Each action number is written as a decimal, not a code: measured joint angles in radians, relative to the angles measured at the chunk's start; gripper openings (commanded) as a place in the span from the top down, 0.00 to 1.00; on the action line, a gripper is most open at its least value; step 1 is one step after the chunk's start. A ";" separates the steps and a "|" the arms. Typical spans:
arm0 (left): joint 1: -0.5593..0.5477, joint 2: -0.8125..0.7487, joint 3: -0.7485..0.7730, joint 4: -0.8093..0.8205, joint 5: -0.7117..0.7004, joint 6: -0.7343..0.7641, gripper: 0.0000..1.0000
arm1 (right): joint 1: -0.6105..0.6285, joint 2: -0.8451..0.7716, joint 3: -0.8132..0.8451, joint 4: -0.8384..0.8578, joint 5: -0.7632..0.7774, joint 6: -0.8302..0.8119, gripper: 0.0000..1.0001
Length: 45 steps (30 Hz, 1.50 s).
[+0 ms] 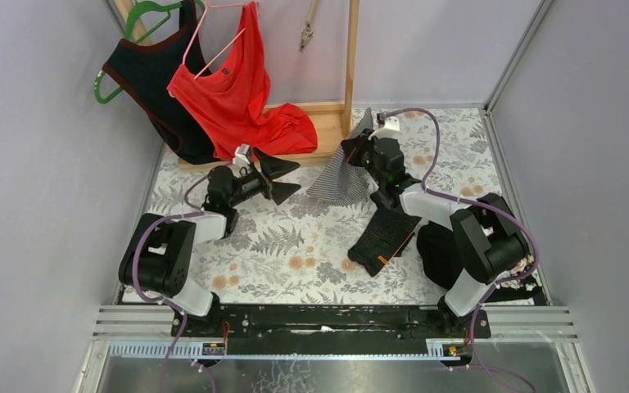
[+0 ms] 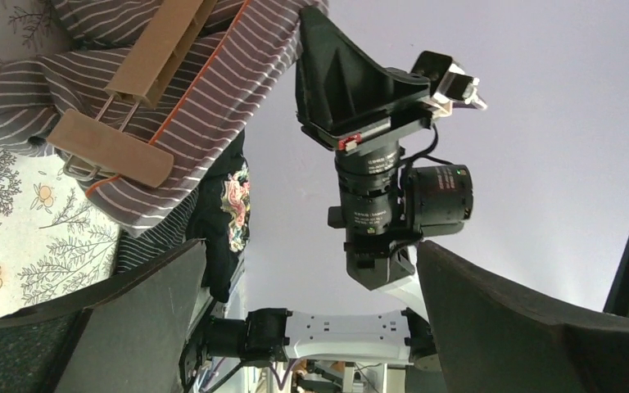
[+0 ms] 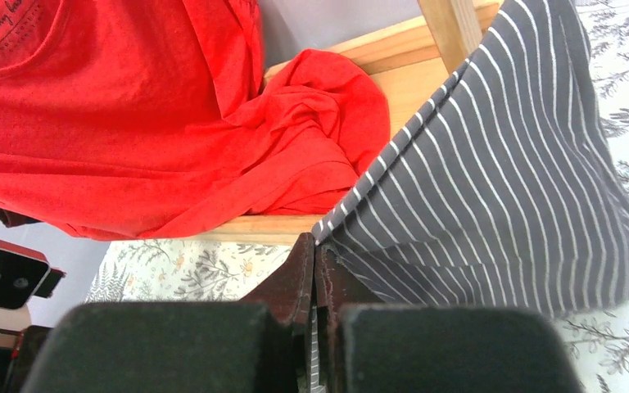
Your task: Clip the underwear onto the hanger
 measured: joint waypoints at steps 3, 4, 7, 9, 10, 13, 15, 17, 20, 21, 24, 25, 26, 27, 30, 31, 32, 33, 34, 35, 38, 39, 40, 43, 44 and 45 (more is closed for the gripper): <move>-0.016 0.000 0.017 -0.047 -0.015 0.017 0.00 | 0.014 0.026 0.032 0.011 0.018 -0.001 1.00; -0.022 0.000 0.022 -0.056 -0.019 0.022 0.00 | 0.021 0.034 0.040 0.014 0.018 -0.001 1.00; -0.030 -0.002 0.028 -0.082 -0.026 0.036 0.00 | 0.026 0.050 0.053 0.040 0.014 0.000 1.00; -0.030 -0.007 0.029 -0.100 -0.032 0.046 0.00 | 0.026 0.051 0.054 0.051 0.005 0.000 1.00; -0.030 -0.008 0.030 -0.106 -0.034 0.049 0.00 | 0.026 0.051 0.055 0.055 -0.002 0.000 1.00; -0.028 -0.014 0.030 -0.122 -0.037 0.059 0.00 | 0.026 0.047 0.052 0.051 -0.016 -0.001 1.00; -0.023 -0.019 0.035 -0.148 -0.037 0.074 0.00 | 0.022 0.021 0.025 0.027 -0.029 -0.001 1.00; -0.021 -0.021 0.039 -0.166 -0.038 0.090 0.00 | 0.018 -0.021 -0.020 -0.003 -0.034 -0.002 1.00; -0.018 -0.021 0.050 -0.197 -0.038 0.112 0.00 | 0.012 -0.088 -0.108 -0.040 -0.035 -0.008 1.00; -0.018 -0.021 0.052 -0.203 -0.038 0.116 0.00 | 0.011 -0.102 -0.134 -0.048 -0.034 -0.011 1.00; -0.018 -0.019 0.056 -0.209 -0.038 0.128 0.00 | 0.008 -0.133 -0.217 -0.099 -0.030 -0.019 1.00; -0.018 -0.016 0.058 -0.209 -0.038 0.131 0.00 | 0.008 -0.133 -0.233 -0.116 -0.029 -0.020 1.00; -0.018 -0.011 0.060 -0.209 -0.038 0.134 0.00 | 0.006 -0.133 -0.249 -0.137 -0.029 -0.023 1.00; -0.018 -0.004 0.063 -0.209 -0.038 0.135 0.00 | 0.005 -0.133 -0.264 -0.160 -0.029 -0.024 1.00; -0.018 0.013 0.064 -0.209 -0.038 0.138 0.00 | 0.003 -0.133 -0.290 -0.224 -0.026 -0.027 0.92; -0.018 0.016 0.064 -0.209 -0.038 0.140 0.00 | 0.003 -0.133 -0.292 -0.246 -0.024 -0.027 0.85; -0.018 0.020 0.064 -0.209 -0.038 0.142 0.00 | 0.003 -0.133 -0.293 -0.269 -0.019 -0.029 0.78; -0.018 0.023 0.064 -0.209 -0.038 0.145 0.00 | 0.003 -0.134 -0.292 -0.286 -0.011 -0.031 0.69; -0.018 0.025 0.064 -0.210 -0.038 0.150 0.00 | 0.002 -0.136 -0.293 -0.306 -0.003 -0.035 0.59; -0.018 0.026 0.064 -0.209 -0.038 0.153 0.00 | 0.002 -0.141 -0.293 -0.325 0.003 -0.037 0.55; -0.018 0.031 0.064 -0.210 -0.039 0.166 0.00 | 0.001 -0.171 -0.293 -0.373 0.032 -0.045 0.47; -0.018 0.032 0.064 -0.210 -0.039 0.170 0.00 | 0.001 -0.186 -0.293 -0.387 0.045 -0.047 0.40; -0.018 0.035 0.064 -0.210 -0.039 0.175 0.00 | 0.001 -0.204 -0.293 -0.401 0.054 -0.050 0.37; -0.018 0.046 0.064 -0.211 -0.039 0.184 0.00 | 0.001 -0.258 -0.288 -0.434 0.079 -0.066 0.39; -0.018 0.051 0.064 -0.210 -0.039 0.186 0.00 | 0.001 -0.267 -0.280 -0.444 0.081 -0.072 0.41; -0.018 0.055 0.064 -0.211 -0.039 0.189 0.00 | 0.001 -0.272 -0.266 -0.461 0.084 -0.077 0.41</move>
